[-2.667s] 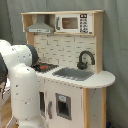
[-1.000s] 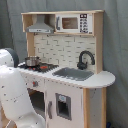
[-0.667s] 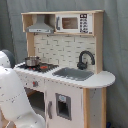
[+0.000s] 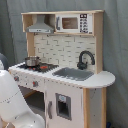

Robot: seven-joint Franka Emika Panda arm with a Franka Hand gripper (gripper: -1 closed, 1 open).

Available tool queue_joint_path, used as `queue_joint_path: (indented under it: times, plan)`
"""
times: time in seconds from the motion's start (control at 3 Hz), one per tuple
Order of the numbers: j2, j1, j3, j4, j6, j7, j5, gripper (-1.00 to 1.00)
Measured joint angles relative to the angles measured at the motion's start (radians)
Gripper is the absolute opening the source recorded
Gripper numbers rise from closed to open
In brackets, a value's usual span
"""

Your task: Play with the kitchen

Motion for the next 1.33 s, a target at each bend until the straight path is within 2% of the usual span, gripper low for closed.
queue_joint_path:
  times: [0.67,1.33]
  plan:
    - [-0.093,0.032,0.002,0.008,0.001,0.232,0.057,1.00]
    - [-0.180,0.050,0.003,0.013,0.037,0.450,0.137,1.00]
